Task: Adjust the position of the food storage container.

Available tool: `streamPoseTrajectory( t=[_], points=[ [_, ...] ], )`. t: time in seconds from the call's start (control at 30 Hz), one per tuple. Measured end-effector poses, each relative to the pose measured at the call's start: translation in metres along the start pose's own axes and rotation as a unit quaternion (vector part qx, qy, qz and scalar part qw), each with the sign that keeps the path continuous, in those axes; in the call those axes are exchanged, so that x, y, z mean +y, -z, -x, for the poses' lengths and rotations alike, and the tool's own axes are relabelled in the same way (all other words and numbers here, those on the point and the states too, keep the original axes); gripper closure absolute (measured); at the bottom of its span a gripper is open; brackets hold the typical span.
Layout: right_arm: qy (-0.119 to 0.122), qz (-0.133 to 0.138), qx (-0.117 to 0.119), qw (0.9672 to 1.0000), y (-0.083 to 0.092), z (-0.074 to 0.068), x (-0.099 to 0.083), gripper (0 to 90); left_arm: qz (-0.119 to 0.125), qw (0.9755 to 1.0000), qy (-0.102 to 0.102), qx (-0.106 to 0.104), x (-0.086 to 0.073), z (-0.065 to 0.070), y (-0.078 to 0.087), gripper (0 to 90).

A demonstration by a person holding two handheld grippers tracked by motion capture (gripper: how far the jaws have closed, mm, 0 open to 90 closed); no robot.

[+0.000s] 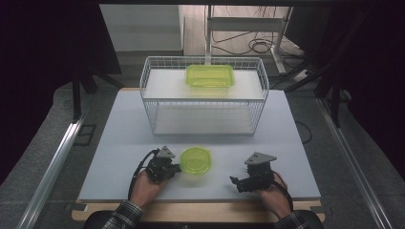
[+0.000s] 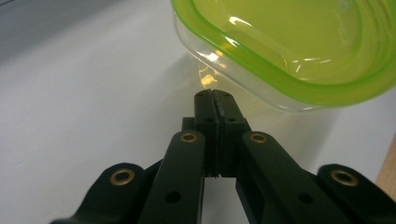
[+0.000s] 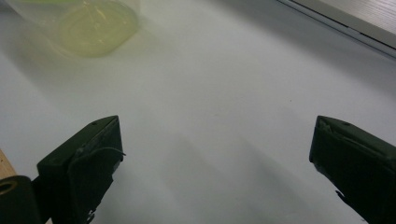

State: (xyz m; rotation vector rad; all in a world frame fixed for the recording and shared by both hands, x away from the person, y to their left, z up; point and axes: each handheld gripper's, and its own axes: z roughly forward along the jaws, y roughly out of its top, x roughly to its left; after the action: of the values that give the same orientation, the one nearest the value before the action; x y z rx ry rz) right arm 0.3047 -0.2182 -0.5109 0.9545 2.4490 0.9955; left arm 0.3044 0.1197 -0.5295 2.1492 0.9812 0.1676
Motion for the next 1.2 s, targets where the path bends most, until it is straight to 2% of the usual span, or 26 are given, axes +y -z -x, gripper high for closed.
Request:
streamPoseTrajectory(
  t=[0.2, 0.33, 0.53, 0.63, 0.77, 0.9, 1.0, 1.1, 1.2],
  points=[
    [0.001, 0.000, 0.001, 1.0000, 0.000, 0.000, 0.000, 2.8, 0.001, 0.9997, -0.009, -0.021, 0.005, 0.011, -0.010, 89.8],
    [-0.001, 0.000, 0.001, 1.0000, 0.000, 0.000, 0.000, 2.9, -0.002, 0.9998, -0.017, -0.012, 0.004, 0.013, -0.011, 87.3],
    [-0.007, 0.005, 0.006, 0.9999, 0.001, 0.002, 0.000, 2.8, 0.022, 0.9994, -0.021, 0.016, -0.005, 0.011, 0.004, 63.7],
    [-0.013, 0.009, 0.010, 0.9998, 0.001, 0.002, 0.000, 2.8, 0.030, 0.9985, -0.034, 0.031, -0.011, 0.012, 0.016, 50.8],
    [-0.013, 0.013, 0.015, 0.9997, 0.002, 0.003, 0.000, 2.8, 0.046, 0.9974, -0.036, 0.040, -0.016, 0.011, 0.027, 36.3],
    [-0.016, 0.018, 0.021, 0.9995, 0.002, 0.004, 0.000, 2.7, 0.064, 0.9964, -0.029, 0.048, -0.023, 0.008, 0.033, 21.9],
    [-0.019, 0.020, 0.026, 0.9993, 0.002, 0.004, 0.000, 2.6, 0.062, 0.9955, -0.028, 0.067, -0.029, 0.006, 0.037, 15.5],
    [-0.018, 0.023, 0.030, 0.9991, 0.002, 0.004, 0.000, 2.4, 0.065, 0.9951, -0.020, 0.072, -0.034, 0.006, 0.041, 9.4],
    [-0.017, 0.021, 0.033, 0.9991, 0.002, 0.005, 0.000, 2.3, 0.060, 0.9944, -0.019, 0.085, -0.037, 0.006, 0.044, 6.7]
  ],
)
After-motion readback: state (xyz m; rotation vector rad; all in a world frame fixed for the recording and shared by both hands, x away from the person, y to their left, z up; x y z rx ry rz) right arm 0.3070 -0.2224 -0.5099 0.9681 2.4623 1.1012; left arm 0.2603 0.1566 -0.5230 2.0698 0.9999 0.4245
